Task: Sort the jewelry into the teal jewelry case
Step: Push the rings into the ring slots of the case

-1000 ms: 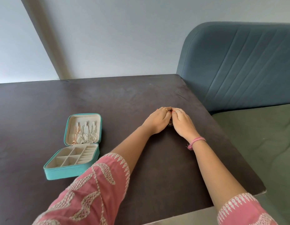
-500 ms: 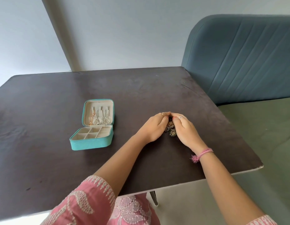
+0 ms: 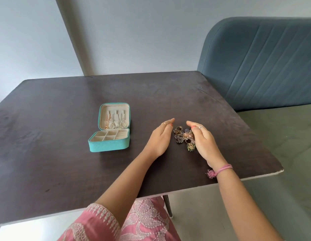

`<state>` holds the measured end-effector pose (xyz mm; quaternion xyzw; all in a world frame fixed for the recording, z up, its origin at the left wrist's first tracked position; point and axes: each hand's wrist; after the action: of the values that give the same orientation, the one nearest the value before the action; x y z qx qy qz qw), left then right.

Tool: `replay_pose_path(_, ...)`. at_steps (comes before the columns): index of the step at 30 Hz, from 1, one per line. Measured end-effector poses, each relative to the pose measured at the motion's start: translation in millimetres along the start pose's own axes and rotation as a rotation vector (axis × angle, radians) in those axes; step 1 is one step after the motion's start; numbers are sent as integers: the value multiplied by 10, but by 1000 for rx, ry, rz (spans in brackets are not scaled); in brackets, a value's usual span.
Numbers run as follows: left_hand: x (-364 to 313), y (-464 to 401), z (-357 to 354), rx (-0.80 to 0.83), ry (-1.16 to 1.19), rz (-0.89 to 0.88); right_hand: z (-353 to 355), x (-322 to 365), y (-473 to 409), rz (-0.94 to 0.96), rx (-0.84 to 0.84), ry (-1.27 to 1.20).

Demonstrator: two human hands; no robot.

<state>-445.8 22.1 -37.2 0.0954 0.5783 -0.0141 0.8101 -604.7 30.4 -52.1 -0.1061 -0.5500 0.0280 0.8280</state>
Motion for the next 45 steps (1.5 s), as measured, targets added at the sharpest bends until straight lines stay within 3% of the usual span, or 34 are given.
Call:
replay_pose_path(5,28,137,34,-86,167,46,86,2,-95,-67,-53,-161)
replay_pose_path(9,104,220,31,-126,233,58,225,57,-279,33,-1,-22)
replay_pose_path(11,121,240,16,-137,287,64,278,105,-399,145,91,190)
replay_pose_path(16,135,228,41,-185,376,106,268,213,-665,319,519,658)
replay_pose_path(23,142,232,53,-199,417,117,239,334,-801,371,692,861)
replay_pose_path(31,124,246,54,-208,423,105,282,216,-871,369,653,767)
replay_pose_path(36,119,243,64,-198,404,71,363,306,-818,159,486,311)
replay_pose_path(40,60,201,66,-153,358,1,384,474,-753,17,600,107)
replay_pose_path(45,4,119,77,-103,300,-114,331,565,-726,-28,705,63)
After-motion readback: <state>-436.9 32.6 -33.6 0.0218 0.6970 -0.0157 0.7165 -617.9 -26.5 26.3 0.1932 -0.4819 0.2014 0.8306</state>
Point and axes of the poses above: each hand's wrist, its own y-axis away from the middle knuckle, its own z-axis out of the back of the hand, x = y × z, and after that the axes turned 8 degrees about z, right-handed
